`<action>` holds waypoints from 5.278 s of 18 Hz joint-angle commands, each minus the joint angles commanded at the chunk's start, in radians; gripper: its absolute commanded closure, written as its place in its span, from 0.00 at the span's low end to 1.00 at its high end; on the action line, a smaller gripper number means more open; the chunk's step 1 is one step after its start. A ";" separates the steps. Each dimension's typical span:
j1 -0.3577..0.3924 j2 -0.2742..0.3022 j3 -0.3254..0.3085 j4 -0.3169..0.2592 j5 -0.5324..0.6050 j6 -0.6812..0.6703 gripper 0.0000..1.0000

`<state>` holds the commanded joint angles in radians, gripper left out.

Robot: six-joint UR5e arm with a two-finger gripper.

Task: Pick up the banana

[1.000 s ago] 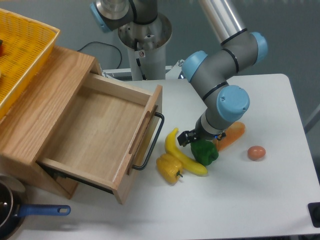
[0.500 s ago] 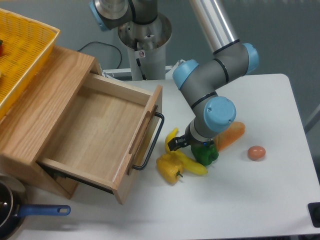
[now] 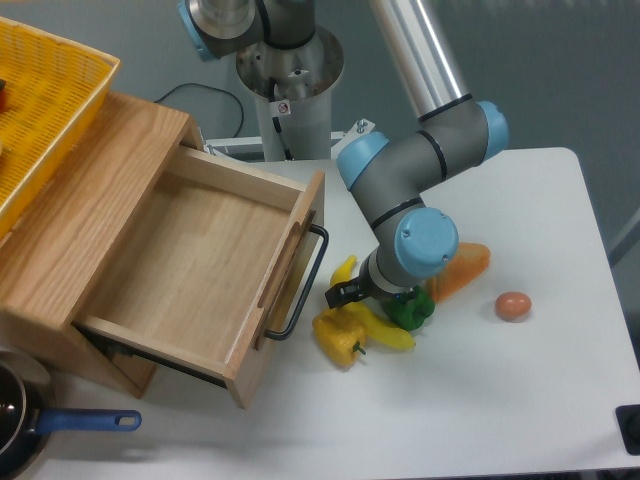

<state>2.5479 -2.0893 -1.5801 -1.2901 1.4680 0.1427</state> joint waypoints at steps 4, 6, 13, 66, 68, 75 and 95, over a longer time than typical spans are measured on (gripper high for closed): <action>0.011 0.012 0.008 -0.005 0.002 0.015 0.00; 0.015 0.012 0.012 -0.006 0.003 0.020 0.00; 0.017 0.028 0.017 -0.028 0.003 0.028 0.00; -0.029 -0.026 -0.006 -0.014 0.041 0.018 0.31; -0.029 -0.026 -0.006 -0.014 0.041 0.015 0.33; -0.028 -0.029 -0.006 -0.014 0.041 0.009 0.52; -0.015 0.046 0.006 -0.021 0.046 0.047 0.60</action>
<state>2.5326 -2.0433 -1.5739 -1.3116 1.5140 0.1902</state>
